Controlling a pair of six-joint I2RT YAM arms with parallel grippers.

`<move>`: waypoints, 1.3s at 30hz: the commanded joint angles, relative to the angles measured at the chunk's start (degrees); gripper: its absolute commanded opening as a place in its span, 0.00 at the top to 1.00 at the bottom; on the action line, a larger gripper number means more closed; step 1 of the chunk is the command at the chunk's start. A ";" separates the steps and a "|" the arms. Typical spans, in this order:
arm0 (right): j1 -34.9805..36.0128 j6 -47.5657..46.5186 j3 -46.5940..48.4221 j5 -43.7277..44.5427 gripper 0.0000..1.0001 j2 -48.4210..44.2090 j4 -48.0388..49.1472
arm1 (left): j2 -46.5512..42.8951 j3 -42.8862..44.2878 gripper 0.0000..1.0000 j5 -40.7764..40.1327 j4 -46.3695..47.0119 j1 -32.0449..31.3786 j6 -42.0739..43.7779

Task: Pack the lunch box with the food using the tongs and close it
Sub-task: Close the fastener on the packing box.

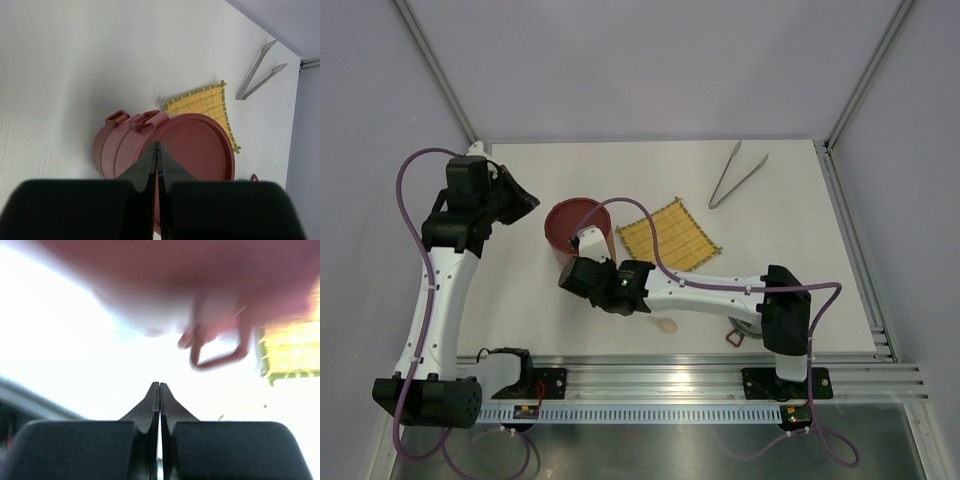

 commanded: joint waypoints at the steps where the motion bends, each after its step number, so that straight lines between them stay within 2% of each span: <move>1: 3.72 -1.85 -5.66 -3.48 1.00 -8.06 6.72 | 0.89 1.26 1.00 -0.82 2.96 0.31 0.30; 5: 2.33 4.73 -12.52 0.55 1.00 -14.20 3.12 | 3.44 3.02 1.00 2.23 3.74 -0.04 1.25; 9: -0.58 7.38 -21.58 -3.21 1.00 -17.65 5.14 | 4.59 5.57 1.00 1.47 4.01 -4.78 2.93; 11: -1.02 7.30 -21.77 -3.49 1.00 -17.56 4.35 | 4.59 6.10 1.00 -0.38 4.27 -7.85 3.54; 16: -2.60 3.53 -16.16 -3.14 1.00 -14.23 2.77 | 5.38 4.87 1.00 1.46 5.15 -9.45 2.67; 28: -9.11 -7.37 -4.72 -4.71 1.00 -4.20 12.33 | 4.33 2.67 1.00 -0.56 1.73 -8.92 3.90; 33: -9.64 -6.43 -8.83 -5.07 1.00 -5.60 14.72 | 6.96 2.94 1.00 4.09 -0.03 -7.17 4.25; 39: -9.55 -1.15 -19.90 -7.78 1.00 -15.09 14.63 | 6.17 2.85 1.00 4.45 2.16 -0.76 2.58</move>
